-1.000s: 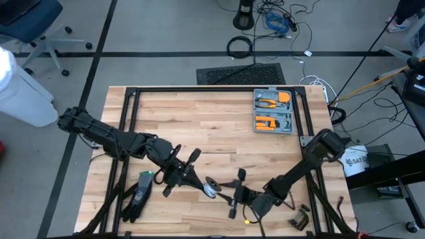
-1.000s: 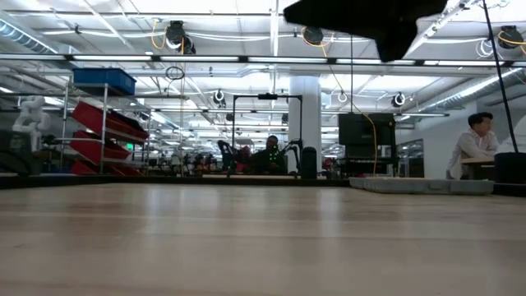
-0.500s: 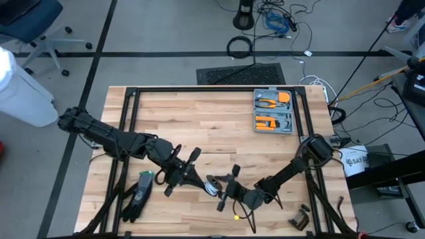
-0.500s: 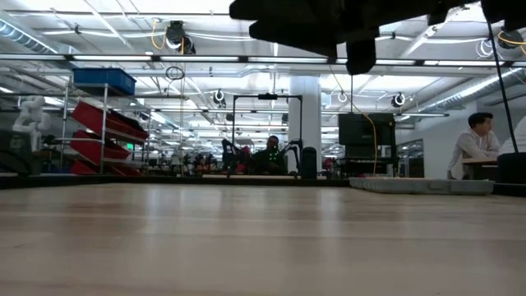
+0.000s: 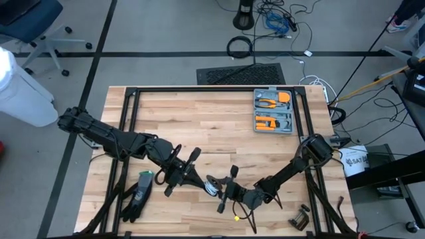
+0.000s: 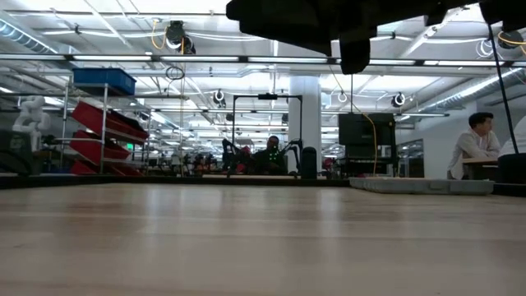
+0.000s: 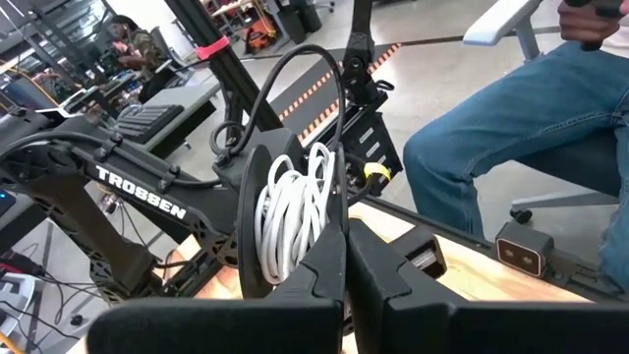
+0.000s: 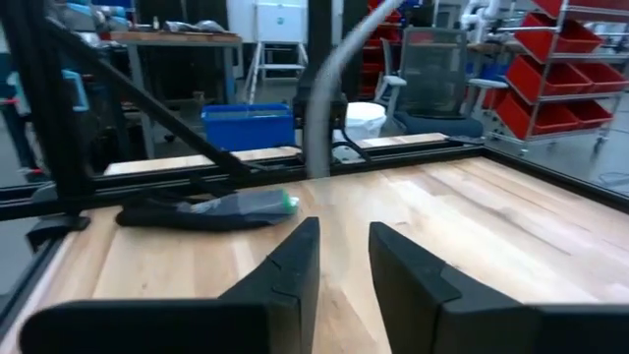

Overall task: Coil cords
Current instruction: Coil the white wire onto the spool

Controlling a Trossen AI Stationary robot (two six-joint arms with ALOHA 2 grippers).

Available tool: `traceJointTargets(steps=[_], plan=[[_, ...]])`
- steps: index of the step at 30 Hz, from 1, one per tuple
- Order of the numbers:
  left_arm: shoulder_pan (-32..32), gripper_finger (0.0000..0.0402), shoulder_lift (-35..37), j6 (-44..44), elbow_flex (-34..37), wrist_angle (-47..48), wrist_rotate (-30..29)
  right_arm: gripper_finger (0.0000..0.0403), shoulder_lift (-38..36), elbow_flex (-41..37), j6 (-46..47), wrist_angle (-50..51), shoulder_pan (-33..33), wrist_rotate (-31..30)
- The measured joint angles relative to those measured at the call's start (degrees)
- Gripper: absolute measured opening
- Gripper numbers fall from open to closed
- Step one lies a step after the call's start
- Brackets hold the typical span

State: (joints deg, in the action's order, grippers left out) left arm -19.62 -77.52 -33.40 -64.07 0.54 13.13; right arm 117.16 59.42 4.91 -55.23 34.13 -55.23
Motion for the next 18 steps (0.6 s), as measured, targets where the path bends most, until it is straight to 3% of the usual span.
traceJointTargets(steps=[8, 18], plan=[[0.05, 0.0, 0.0, 0.0, 0.0, -0.04, 0.0, 0.0106, 0.0, 0.0, -0.48, -0.18, -1.14, 2.6], [0.04, 0.0, 0.0, 0.0, 0.0, -0.04, 0.0, 0.0078, 0.0, 0.0, -1.11, -0.76, -1.88, 3.16]])
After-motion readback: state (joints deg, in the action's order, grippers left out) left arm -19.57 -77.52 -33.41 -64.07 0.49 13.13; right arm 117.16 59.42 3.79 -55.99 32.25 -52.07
